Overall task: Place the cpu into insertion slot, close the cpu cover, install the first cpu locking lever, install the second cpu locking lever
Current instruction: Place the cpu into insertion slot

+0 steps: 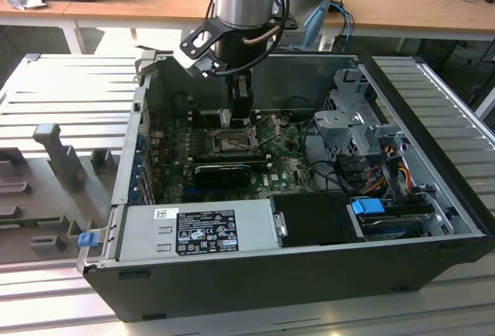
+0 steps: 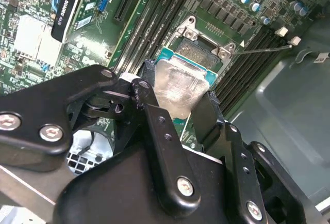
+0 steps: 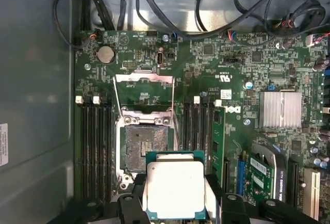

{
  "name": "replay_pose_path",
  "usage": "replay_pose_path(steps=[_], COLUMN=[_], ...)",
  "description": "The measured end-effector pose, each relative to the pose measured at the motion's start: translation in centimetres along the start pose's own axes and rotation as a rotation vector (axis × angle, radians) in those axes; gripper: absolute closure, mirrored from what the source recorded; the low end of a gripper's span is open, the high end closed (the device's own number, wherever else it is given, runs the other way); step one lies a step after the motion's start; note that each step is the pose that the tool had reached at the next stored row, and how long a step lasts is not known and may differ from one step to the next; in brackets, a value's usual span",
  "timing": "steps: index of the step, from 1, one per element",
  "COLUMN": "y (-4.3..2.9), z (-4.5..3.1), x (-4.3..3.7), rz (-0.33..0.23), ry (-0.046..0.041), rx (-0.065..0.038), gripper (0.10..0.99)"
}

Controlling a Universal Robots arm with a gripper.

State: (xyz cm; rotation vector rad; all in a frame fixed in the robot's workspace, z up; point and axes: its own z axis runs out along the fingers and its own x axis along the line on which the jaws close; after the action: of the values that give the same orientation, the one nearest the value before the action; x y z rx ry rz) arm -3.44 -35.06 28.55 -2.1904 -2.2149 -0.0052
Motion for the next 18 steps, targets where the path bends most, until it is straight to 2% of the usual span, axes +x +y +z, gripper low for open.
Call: replay_pose_path(steps=[1, 2, 3, 7, 11, 15, 18], y=[0.01, 0.01, 0.02, 0.03, 0.05, 0.64, 0.64], z=[0.19, 0.58, 0.76, 1.52, 3.23, 3.72, 4.17], x=[0.00, -0.01, -0.02, -0.03, 0.21, 1.22, 1.59], rz=[0.000, 0.000, -0.001, -0.001, -0.001, 0.000, -0.001], ry=[0.0000, -0.0002, 0.0002, 0.0002, 0.0002, 0.0002, 0.0007], rx=[-0.001, -0.017, -0.022, -0.022, -0.022, -0.020, -0.021], gripper=[0.557, 0.557, 0.557, 0.557, 0.557, 0.557, 0.557])
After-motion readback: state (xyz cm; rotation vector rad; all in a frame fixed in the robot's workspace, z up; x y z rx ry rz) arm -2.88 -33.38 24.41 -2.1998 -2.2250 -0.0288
